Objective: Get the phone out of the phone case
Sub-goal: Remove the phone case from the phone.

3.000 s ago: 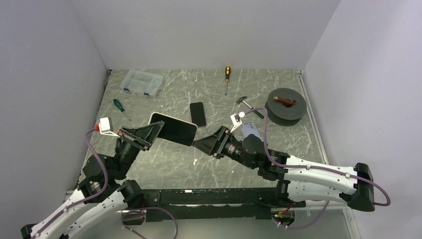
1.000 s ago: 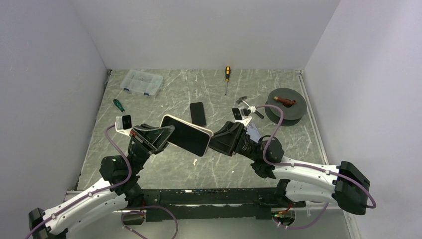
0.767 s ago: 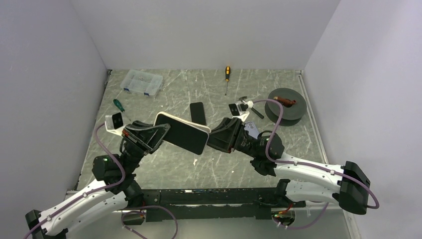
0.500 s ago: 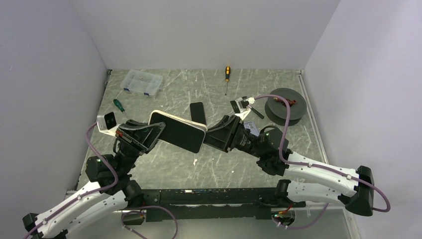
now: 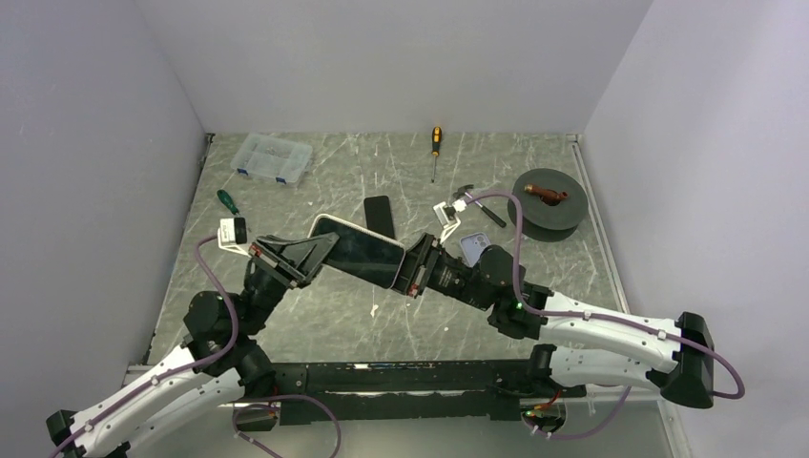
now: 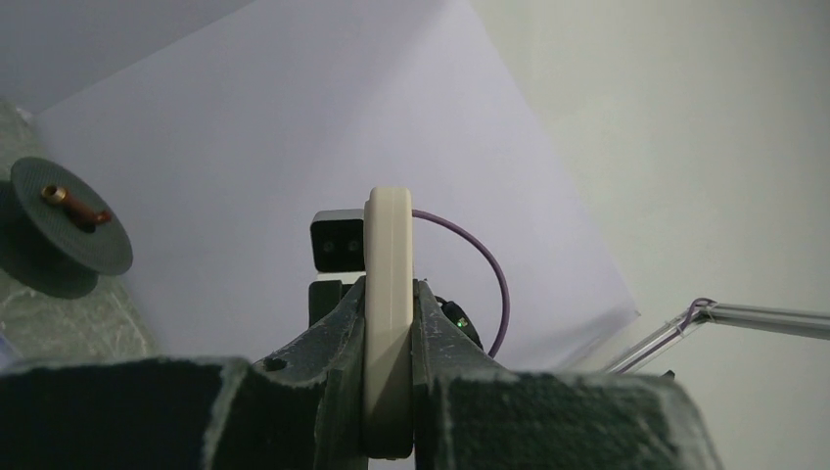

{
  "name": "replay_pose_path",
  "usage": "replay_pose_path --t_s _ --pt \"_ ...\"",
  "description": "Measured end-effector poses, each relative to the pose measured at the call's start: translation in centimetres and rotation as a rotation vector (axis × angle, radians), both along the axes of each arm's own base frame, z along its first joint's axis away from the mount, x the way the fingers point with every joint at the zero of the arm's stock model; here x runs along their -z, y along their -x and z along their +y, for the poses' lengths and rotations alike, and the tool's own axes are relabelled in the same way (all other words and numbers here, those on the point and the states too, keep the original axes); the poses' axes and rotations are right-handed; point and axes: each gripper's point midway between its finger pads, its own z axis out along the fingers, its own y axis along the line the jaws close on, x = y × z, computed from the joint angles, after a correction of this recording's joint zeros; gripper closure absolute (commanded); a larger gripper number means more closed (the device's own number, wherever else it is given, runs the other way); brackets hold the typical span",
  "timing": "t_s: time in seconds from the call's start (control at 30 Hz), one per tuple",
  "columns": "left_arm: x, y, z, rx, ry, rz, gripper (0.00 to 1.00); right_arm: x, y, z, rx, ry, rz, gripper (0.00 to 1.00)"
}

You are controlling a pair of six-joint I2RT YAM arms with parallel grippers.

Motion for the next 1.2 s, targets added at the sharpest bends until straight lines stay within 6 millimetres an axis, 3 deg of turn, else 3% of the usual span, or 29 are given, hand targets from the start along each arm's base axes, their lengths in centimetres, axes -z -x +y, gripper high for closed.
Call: replay_pose_path --t_s 0.2,0.27,0.33,0.63,0.8,1.07,1.13,1.17,1.2 --pt "2.7 -0.7 -0.5 0.008 -0.028 0.083 1.00 2.4 -0.2 -0.2 0.019 0.007 0.031 0.81" --pt "3.0 -0.7 -0.4 0.008 -0.024 0.097 1.00 2.4 -0.2 -0.2 0.019 -0.001 0.036 0.90" --pt "3.3 -0.8 -0.3 0.008 -0.027 0.115 0.93 2.5 -0.2 -0.2 0.017 -0.006 0.038 1.00" --pt "5.5 -0.5 0.0 -0.003 -0.124 0.166 0.50 3.2 0.0 -0.2 0.014 0.011 0.033 1.00" --pt "6.7 -0.4 0.1 -0.019 -0.219 0.202 0.46 3.3 -0.2 -0.2 0.022 0.015 0.023 1.00" --pt "6.7 -0.4 2.4 -0.115 -0.348 0.247 0.37 3.4 -0.5 -0.3 0.030 0.017 0.022 1.00" --pt "7.2 -0.6 3.6 -0.168 -0.418 0.267 0.22 3.7 -0.6 -0.4 0.038 0.026 0.027 1.00" --pt "7.1 -0.7 4.4 -0.206 -0.462 0.270 0.05 4.1 -0.8 -0.6 0.047 0.042 0.039 1.00" --pt "6.7 -0.8 5.3 -0.247 -0.508 0.253 0.01 4.4 -0.9 -0.9 0.057 0.054 0.048 1.00"
